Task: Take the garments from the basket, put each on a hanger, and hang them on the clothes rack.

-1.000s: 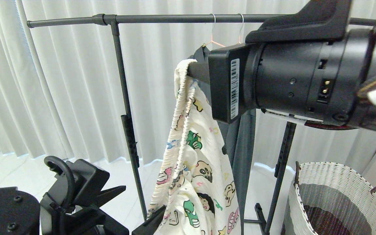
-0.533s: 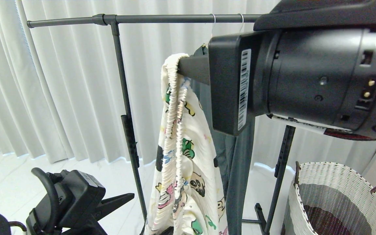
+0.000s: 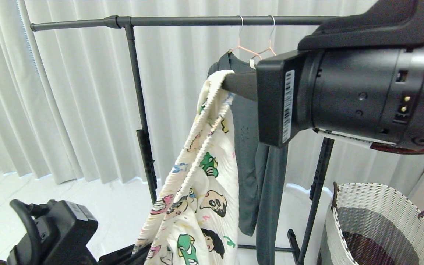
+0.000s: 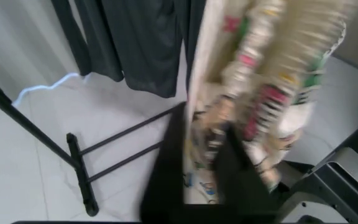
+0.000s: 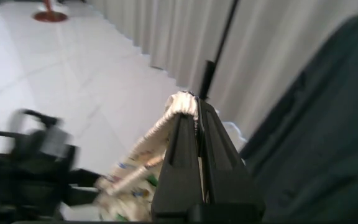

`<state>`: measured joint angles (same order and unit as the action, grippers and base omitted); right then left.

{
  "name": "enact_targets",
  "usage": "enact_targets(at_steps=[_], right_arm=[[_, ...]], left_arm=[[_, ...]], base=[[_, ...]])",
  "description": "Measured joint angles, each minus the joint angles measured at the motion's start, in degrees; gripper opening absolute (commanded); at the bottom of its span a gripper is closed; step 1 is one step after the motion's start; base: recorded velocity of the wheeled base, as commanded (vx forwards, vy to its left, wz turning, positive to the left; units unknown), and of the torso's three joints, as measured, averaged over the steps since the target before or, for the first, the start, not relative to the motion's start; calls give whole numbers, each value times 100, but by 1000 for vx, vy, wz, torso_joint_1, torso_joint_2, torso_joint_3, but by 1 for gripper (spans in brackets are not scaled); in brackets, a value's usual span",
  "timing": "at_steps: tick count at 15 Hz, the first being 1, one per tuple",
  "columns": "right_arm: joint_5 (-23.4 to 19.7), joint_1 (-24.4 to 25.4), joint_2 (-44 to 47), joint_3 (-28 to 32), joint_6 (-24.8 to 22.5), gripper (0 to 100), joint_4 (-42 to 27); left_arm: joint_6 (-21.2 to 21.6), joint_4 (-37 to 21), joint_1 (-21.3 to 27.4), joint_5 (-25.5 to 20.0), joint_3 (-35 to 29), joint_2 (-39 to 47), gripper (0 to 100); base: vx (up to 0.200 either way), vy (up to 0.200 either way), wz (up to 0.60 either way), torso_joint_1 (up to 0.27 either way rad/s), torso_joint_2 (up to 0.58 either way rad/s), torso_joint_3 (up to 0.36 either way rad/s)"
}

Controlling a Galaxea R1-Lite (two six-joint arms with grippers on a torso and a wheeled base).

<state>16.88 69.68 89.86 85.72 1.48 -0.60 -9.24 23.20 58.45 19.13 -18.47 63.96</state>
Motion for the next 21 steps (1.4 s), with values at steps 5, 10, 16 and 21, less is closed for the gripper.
enact_targets(at_steps=[5,10,16,21], right_arm=[[2,-430,-446,-411,-6,0,-180],[16,-511,-703,-535,-6,0,-334],[391,-692,-848,-546,-37,0,-1196],[455,-1414,-1436,-577,-44,0,-1919]], left_arm=[[473,-21,-18,391,414,-589,0],[1058,-38,-217,383,124,-750,0],[1279,-561,-785,394,-1371,-269,0],[1938,-1048,-1264,343,-2269,73,0]], base=[[0,0,0,0,0,0],[0,0,0,0,0,0],[0,0,0,0,0,0],[0,0,0,0,0,0]])
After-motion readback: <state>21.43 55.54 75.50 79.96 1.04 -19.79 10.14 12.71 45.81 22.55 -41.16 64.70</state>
